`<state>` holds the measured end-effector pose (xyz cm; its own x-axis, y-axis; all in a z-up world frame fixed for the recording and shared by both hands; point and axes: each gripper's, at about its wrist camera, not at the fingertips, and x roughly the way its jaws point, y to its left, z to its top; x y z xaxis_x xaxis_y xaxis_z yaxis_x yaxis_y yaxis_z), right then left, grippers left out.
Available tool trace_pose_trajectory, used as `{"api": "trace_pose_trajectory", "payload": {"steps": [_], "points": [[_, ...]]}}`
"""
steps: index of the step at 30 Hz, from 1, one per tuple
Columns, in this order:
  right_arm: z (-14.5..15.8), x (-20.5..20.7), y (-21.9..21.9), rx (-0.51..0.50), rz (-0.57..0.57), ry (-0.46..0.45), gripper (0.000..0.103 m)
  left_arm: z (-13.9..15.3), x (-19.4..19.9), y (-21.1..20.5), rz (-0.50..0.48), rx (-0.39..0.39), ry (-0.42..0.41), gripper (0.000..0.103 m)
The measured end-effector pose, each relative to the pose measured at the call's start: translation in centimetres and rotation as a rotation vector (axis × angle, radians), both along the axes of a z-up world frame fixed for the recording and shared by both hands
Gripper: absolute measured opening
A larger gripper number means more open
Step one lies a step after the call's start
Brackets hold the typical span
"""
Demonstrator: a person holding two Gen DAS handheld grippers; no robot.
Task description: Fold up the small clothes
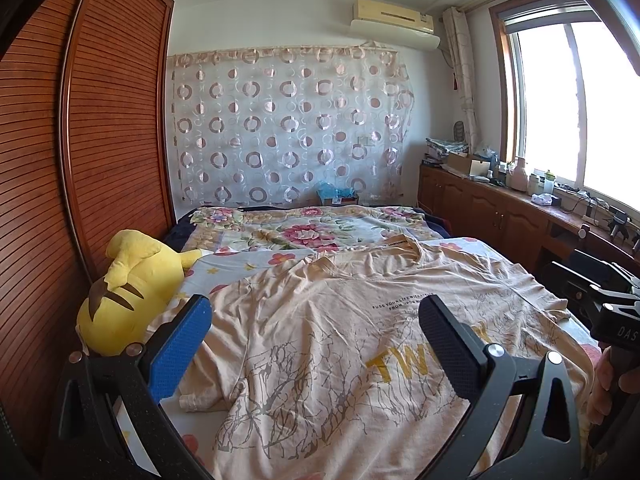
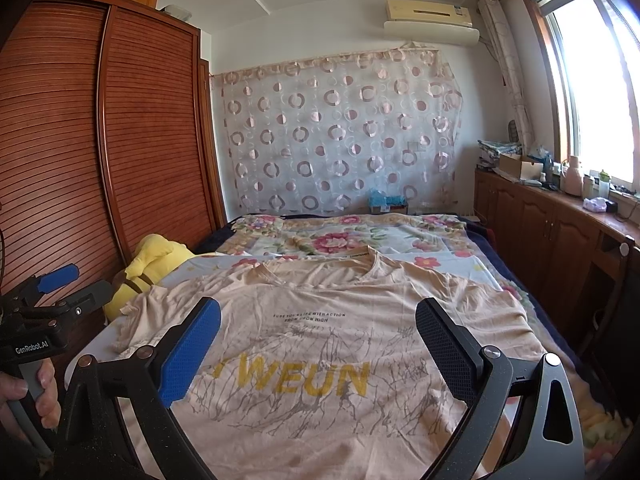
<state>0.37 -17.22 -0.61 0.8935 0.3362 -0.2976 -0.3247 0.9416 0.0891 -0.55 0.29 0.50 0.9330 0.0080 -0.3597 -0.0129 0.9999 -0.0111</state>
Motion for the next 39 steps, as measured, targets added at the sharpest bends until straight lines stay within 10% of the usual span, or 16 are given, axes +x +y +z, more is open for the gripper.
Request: {"api": "trace_pose_trajectory", "payload": {"steps": [39], "points": [[0.41,-0.12,0.22,0.001,0.006,-0.005,0.098,0.04,-0.08,-0.06,0.001,0.003,-0.005,0.103]]}}
